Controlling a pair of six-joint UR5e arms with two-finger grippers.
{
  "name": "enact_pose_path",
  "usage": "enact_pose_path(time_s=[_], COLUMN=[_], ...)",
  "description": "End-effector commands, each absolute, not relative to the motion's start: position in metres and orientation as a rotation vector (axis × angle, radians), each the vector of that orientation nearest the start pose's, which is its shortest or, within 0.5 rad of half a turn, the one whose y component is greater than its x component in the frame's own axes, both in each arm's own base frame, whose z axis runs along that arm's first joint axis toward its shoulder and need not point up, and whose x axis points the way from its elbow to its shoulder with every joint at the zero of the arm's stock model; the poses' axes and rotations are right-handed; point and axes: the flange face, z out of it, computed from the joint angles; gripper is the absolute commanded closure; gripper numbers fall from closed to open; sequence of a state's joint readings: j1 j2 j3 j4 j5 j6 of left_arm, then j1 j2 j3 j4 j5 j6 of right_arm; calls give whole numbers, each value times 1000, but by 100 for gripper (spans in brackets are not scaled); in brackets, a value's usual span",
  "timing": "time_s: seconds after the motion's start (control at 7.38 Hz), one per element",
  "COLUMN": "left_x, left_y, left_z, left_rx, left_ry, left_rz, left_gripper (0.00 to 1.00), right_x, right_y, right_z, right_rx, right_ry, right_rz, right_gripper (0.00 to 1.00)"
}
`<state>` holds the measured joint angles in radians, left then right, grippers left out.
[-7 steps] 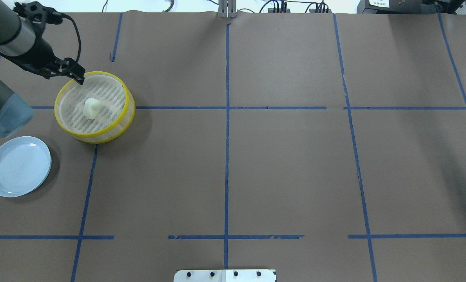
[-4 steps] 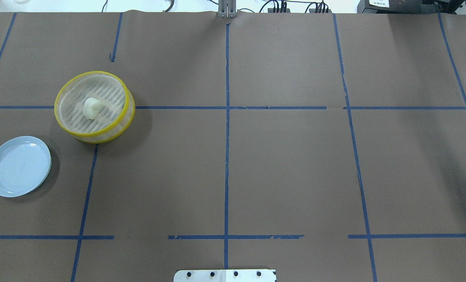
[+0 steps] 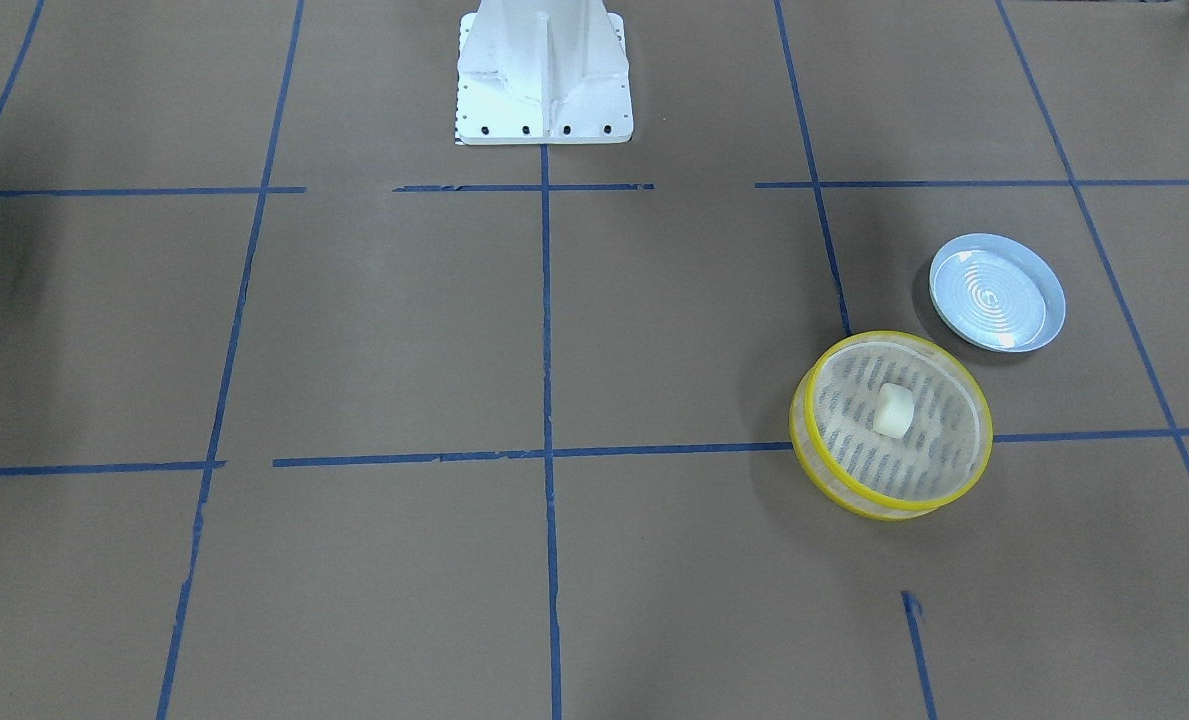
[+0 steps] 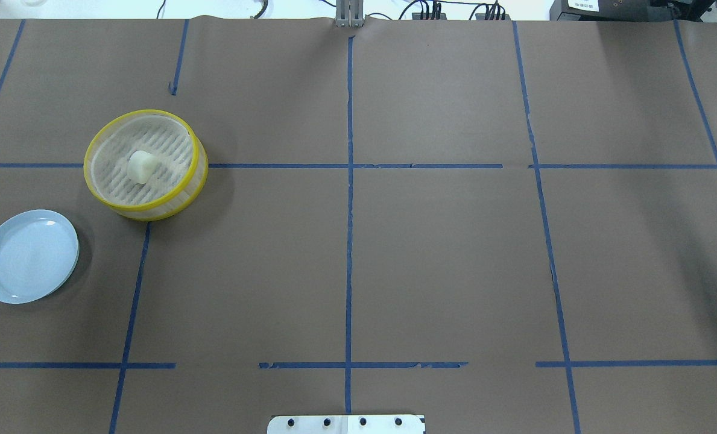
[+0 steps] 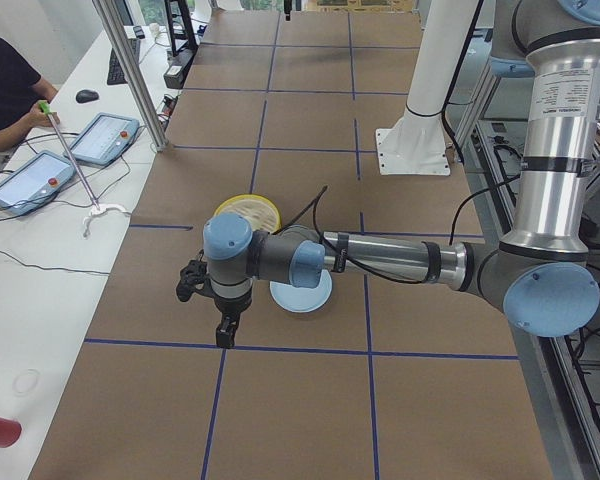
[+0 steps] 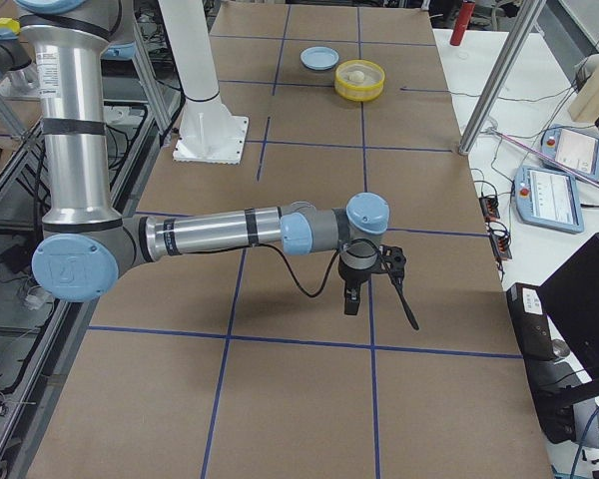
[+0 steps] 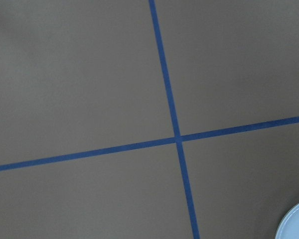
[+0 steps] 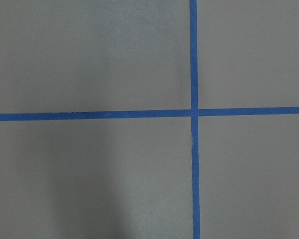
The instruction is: Place bun in steamer
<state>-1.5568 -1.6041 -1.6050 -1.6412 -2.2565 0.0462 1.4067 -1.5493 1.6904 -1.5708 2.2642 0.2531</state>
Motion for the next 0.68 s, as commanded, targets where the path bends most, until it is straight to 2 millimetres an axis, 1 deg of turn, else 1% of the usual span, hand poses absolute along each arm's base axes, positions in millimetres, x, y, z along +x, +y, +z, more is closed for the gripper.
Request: enact_pose_path(time_s=[0.0,0.27,0.54], left_x=[-67,-68,-61], left_y=[-510,-499,-489], left_z=[643,662,676], left_rx=[104,66,25], left_ry=[685,689,783], left_rz=[86,71,49], left_gripper=[0,0,0], right_x=[-14,-14,-14], right_y=[-511,-511,-511], right_z=[594,594,594], right_rx=[-11,-11,-11], right_ry=[-705,-705,-705], right_rz=[36,36,36], right_gripper=[0,0,0])
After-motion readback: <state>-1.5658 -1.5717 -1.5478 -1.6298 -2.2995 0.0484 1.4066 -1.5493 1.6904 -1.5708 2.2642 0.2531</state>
